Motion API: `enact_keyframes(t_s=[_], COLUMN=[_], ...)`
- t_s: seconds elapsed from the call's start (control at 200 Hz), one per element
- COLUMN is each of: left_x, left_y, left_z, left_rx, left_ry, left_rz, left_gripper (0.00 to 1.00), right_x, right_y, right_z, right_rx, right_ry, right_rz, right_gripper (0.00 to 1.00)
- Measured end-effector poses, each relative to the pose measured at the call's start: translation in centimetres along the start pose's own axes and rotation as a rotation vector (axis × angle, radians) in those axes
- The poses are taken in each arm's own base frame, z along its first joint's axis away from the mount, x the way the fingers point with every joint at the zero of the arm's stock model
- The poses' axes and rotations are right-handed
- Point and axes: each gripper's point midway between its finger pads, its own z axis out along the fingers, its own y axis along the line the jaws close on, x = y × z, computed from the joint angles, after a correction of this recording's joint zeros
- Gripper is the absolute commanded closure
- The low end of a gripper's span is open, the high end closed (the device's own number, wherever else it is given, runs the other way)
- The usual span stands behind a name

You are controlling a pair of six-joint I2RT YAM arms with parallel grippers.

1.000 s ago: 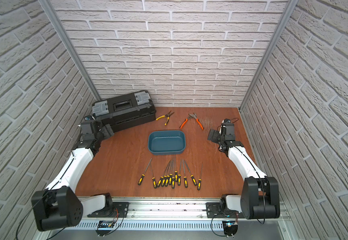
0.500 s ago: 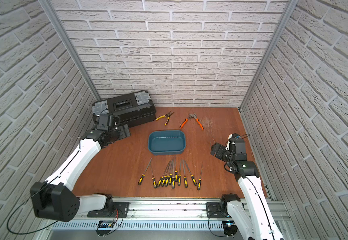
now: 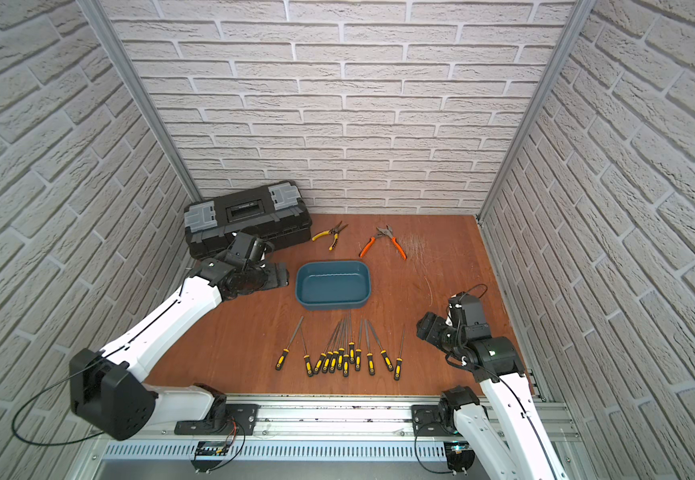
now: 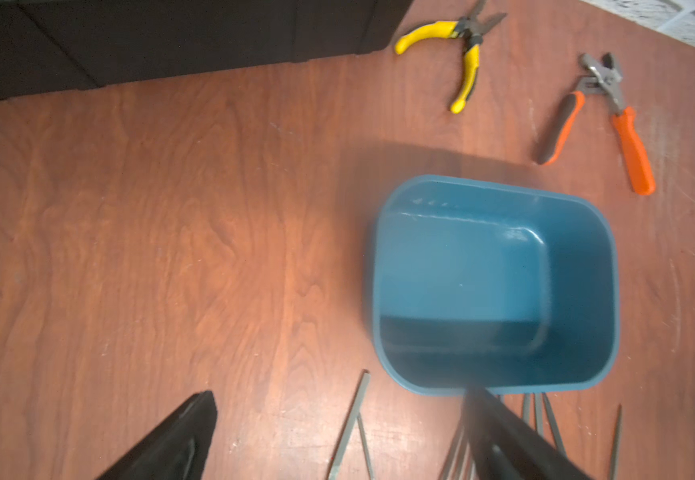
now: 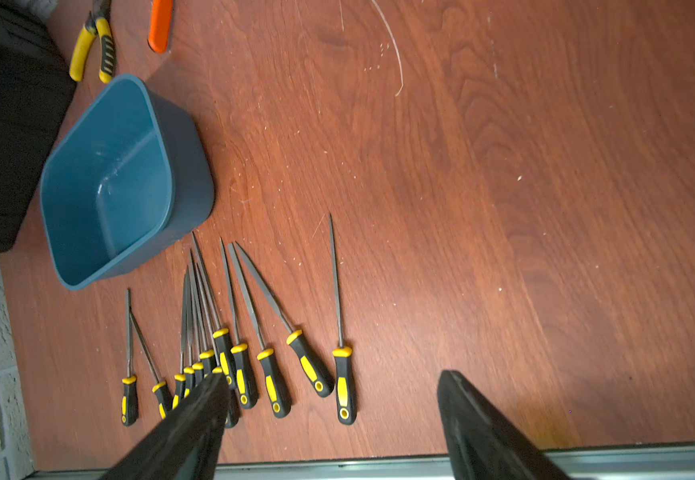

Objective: Put the file tool into the storage box
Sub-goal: Pick up the file tool from the center of the board.

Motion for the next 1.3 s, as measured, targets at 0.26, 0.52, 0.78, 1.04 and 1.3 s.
enact_keyframes(t_s=[0.26,0.52,0.78,1.04,1.3], left_x=[0.3,0.2,0.4,0.3,0.1], left_y=[-0.4,-0.2,-0.2,-0.7,-1.4], left_z=[-0.4,-1.8,-1.8,-1.8,-1.4], left_rx=[0.005,0.022,0.024,0.044,0.062], left_ry=[0.002,-0.031,-0.028,-0.021,-0.005], left_rz=[-0.001,-0.005,-0.003,0.004,0.011], left_gripper=[0.02,0.02,0.02,0.02,0.02], right_x=[2.6,5.3,7.3,8.6,9.9], right_y=[2.5,3.6,2.0,1.1,0.4], right_z=[1.6,2.7,4.8,7.1,8.9], right_rx=[0.037,0.096,0.208,0.273,0.309], right_ry=[0.099,0.138,0.187,0.238,0.284], right_rz=[-0.104,-0.182,-0.209,-0.209,-0.206], right_gripper=[0.26,0.32,0.42,0.48,0.52])
